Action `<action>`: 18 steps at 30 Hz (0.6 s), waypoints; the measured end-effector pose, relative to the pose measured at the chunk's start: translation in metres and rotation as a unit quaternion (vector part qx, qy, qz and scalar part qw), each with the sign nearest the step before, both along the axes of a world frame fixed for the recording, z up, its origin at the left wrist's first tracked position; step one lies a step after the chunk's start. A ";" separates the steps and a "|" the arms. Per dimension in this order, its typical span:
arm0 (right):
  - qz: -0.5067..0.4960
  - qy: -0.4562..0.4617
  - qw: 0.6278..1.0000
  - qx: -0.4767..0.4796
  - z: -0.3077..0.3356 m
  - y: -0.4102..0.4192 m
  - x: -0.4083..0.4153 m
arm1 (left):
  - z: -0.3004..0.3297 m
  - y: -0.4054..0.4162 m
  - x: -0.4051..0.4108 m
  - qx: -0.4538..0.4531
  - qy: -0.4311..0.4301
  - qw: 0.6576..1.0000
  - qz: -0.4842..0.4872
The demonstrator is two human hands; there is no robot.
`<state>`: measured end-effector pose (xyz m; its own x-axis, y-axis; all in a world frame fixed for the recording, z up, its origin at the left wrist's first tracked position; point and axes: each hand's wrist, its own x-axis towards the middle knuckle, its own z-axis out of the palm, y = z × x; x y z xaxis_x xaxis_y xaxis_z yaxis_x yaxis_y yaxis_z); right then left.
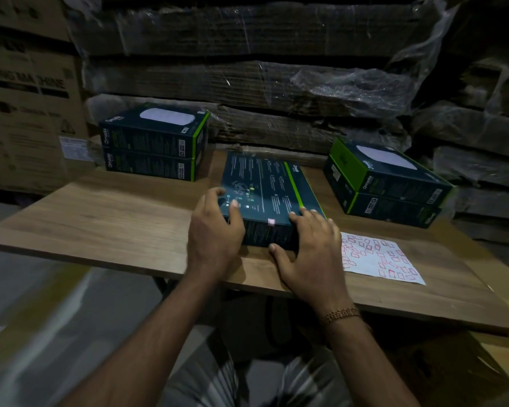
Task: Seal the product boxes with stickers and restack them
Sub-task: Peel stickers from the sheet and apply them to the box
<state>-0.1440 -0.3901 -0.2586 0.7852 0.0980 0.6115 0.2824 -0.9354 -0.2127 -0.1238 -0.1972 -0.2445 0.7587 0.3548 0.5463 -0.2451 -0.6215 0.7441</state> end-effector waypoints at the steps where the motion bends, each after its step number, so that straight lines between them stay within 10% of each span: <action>1: -0.002 -0.007 1.000 0.004 0.000 0.000 -0.001 | 0.000 0.001 -0.001 0.010 -0.007 1.000 -0.008; 18: -0.017 -0.039 0.999 0.026 0.009 0.005 -0.008 | -0.003 -0.001 -0.010 0.180 0.005 0.981 -0.075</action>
